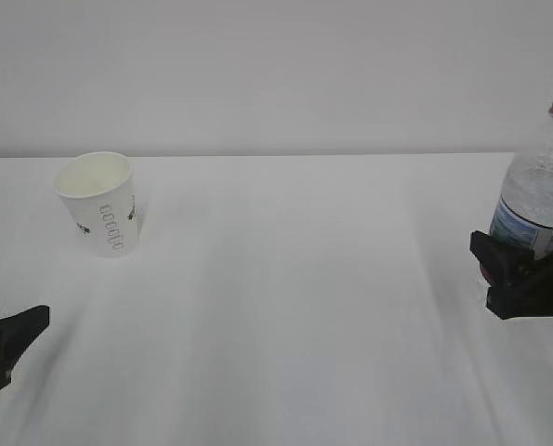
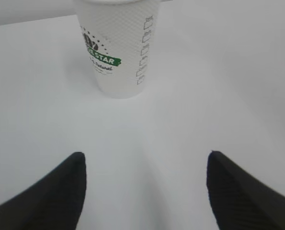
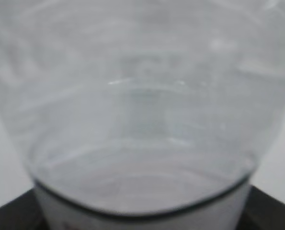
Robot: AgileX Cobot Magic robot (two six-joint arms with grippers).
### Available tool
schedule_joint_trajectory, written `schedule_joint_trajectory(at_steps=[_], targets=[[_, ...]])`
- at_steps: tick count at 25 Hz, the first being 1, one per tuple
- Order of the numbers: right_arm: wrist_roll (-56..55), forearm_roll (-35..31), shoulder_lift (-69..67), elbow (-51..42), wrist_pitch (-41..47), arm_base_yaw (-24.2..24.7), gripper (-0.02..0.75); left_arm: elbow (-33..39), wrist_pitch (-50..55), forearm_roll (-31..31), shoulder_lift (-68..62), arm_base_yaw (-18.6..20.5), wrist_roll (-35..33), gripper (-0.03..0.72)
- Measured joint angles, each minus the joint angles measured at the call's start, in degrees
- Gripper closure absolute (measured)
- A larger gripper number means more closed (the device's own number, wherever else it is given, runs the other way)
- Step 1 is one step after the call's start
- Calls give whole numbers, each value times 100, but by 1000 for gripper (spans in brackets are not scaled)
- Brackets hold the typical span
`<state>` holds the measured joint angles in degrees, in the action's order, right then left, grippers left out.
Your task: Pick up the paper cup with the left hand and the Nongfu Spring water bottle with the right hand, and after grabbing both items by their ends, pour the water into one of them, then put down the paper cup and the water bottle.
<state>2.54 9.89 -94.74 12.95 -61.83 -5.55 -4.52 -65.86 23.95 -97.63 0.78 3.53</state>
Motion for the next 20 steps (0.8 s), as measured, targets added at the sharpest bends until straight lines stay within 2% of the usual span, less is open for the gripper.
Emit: schedule_joint_trajectory(at_steps=[5,13,20], targets=[[13,-4,0,0,0,0,254,-210,0,149,0,0,102,115],[13,-4,0,0,0,0,255,-800,-14,320,-321,0,113,18],[-5,-4,0,0,0,0,255,-1405,-14,332,-852,0,113,6]])
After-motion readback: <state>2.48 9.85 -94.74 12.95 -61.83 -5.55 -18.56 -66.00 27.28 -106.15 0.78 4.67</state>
